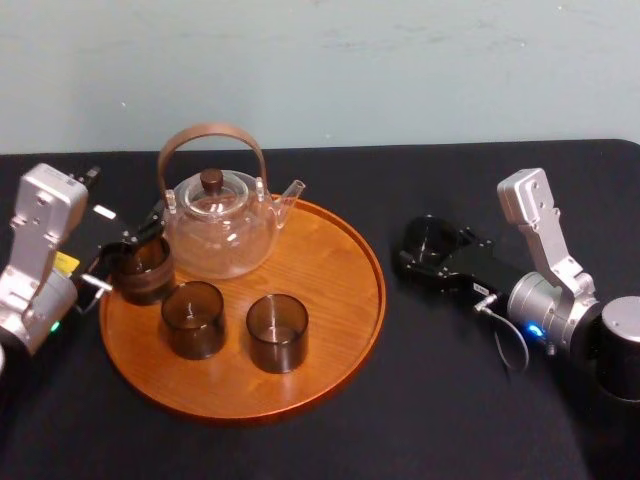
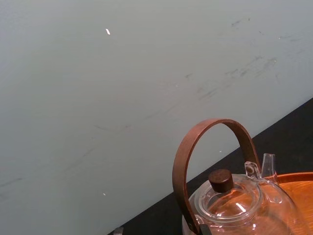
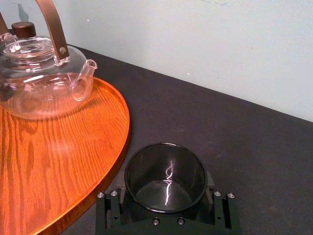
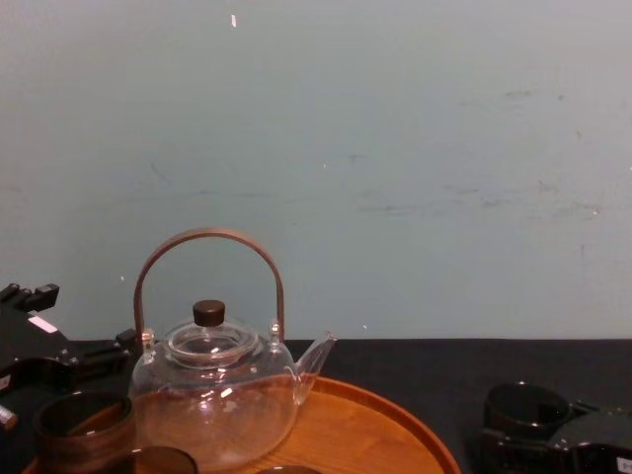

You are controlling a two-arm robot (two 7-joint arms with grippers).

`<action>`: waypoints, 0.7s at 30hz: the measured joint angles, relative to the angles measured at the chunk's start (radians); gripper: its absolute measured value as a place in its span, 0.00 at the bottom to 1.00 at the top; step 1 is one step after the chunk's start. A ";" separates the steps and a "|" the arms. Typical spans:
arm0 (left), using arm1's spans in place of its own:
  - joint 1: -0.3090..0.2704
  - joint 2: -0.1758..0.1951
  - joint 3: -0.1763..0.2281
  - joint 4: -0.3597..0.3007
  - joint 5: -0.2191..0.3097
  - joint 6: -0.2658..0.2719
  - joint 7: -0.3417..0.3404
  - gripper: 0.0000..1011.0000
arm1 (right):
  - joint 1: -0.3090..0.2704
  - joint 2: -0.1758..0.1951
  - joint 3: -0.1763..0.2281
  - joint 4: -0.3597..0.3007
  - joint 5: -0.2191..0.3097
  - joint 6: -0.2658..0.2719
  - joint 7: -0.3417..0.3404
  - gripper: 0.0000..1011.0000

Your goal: Pick up the glass from the table and place it on the tray.

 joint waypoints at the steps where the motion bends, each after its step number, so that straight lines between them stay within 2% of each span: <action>1: 0.000 0.000 0.000 0.000 0.000 0.000 0.000 0.99 | 0.000 0.000 0.000 0.000 0.000 0.000 0.000 0.89; 21: 0.000 0.000 0.000 0.000 0.000 0.000 0.000 0.99 | 0.002 -0.004 0.001 -0.013 0.006 0.000 0.004 0.89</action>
